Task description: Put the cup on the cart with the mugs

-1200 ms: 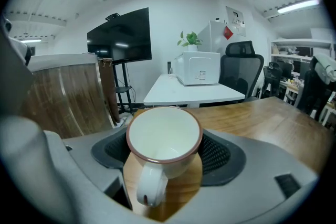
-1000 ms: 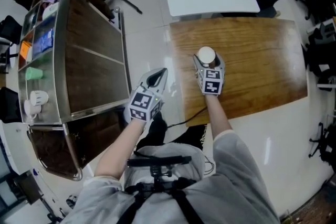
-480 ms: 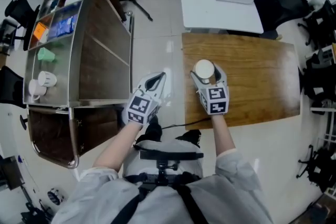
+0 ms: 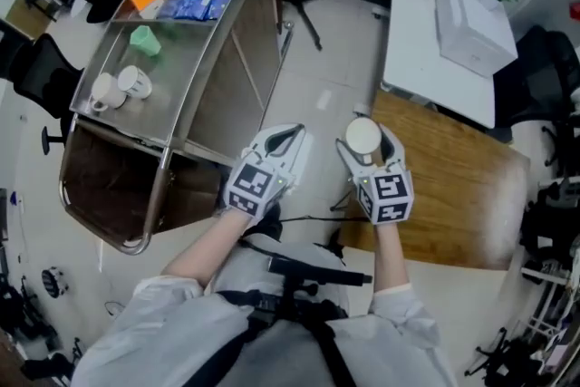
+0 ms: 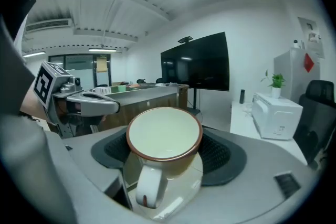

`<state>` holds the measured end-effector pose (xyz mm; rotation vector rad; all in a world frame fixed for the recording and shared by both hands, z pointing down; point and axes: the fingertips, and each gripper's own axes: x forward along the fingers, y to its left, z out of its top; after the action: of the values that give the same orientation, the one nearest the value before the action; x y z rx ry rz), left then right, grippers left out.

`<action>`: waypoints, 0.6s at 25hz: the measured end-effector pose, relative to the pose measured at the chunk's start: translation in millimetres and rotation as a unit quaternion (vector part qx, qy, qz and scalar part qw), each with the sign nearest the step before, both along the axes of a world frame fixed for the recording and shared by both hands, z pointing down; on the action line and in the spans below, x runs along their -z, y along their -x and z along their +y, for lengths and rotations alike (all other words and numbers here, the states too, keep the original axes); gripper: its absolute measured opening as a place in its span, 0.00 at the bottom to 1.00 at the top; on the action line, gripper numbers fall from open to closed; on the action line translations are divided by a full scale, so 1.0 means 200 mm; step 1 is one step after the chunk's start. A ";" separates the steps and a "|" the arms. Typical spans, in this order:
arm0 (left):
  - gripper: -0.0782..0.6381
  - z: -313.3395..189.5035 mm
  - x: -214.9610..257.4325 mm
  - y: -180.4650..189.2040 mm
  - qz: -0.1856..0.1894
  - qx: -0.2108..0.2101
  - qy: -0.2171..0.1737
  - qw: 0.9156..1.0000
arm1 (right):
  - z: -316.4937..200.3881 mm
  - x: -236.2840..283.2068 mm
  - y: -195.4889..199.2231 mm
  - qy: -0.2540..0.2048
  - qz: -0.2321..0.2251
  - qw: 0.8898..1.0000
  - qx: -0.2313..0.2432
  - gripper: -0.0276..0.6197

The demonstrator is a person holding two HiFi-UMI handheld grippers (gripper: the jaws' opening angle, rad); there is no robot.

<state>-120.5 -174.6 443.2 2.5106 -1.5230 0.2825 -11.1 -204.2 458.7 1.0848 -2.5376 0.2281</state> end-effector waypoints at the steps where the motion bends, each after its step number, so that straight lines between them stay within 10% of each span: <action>1: 0.11 0.01 0.05 0.07 0.001 0.013 -0.003 1.000 | 0.00 0.04 0.09 0.001 -0.004 1.000 0.016 0.66; 15: 0.11 0.05 0.60 1.07 -0.021 0.138 -0.056 0.989 | -0.02 0.55 1.29 -0.035 -0.030 0.980 0.194 0.66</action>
<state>-334.7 -164.1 323.9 2.3453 -1.9269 0.2145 -268.8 -208.0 348.4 0.5921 -2.7635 0.0659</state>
